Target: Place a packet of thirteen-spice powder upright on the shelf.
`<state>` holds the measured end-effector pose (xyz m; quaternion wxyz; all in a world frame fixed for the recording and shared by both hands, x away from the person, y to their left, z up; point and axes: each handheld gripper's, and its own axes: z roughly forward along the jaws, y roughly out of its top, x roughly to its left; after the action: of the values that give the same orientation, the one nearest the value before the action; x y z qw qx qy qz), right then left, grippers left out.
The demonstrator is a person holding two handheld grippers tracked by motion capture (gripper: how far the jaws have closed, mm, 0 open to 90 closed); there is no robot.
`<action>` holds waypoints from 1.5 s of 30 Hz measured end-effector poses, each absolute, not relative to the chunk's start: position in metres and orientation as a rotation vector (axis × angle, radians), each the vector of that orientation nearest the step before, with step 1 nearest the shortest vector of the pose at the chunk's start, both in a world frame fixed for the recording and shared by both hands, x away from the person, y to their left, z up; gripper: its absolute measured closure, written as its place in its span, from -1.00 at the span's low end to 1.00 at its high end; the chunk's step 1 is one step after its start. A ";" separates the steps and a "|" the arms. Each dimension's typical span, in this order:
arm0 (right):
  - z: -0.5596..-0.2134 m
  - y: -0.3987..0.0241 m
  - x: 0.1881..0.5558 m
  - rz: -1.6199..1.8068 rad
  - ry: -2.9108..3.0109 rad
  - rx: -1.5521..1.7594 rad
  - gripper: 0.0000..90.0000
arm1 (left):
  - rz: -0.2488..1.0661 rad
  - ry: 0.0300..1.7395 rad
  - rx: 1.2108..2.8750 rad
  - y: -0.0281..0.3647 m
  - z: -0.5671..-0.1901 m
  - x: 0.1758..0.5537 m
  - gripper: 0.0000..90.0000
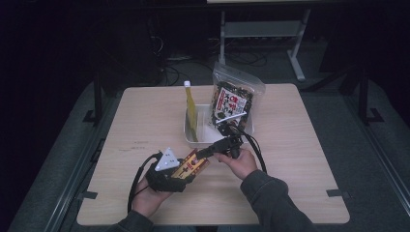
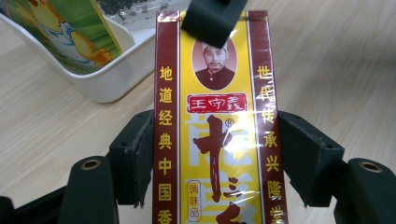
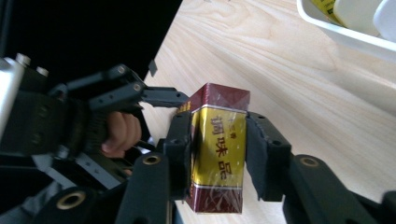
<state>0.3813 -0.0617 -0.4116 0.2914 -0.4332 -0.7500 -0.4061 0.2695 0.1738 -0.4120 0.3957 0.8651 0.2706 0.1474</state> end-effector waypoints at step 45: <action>-0.310 -0.104 0.379 -1.131 -2.265 -1.397 0.52 | 0.350 0.812 2.124 0.209 -0.421 0.272 -0.48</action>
<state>0.3789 -0.1040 -0.3100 0.1248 -0.4794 -0.7771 -0.3882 0.2723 0.2090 -0.4208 0.4084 0.8427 0.3221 0.1389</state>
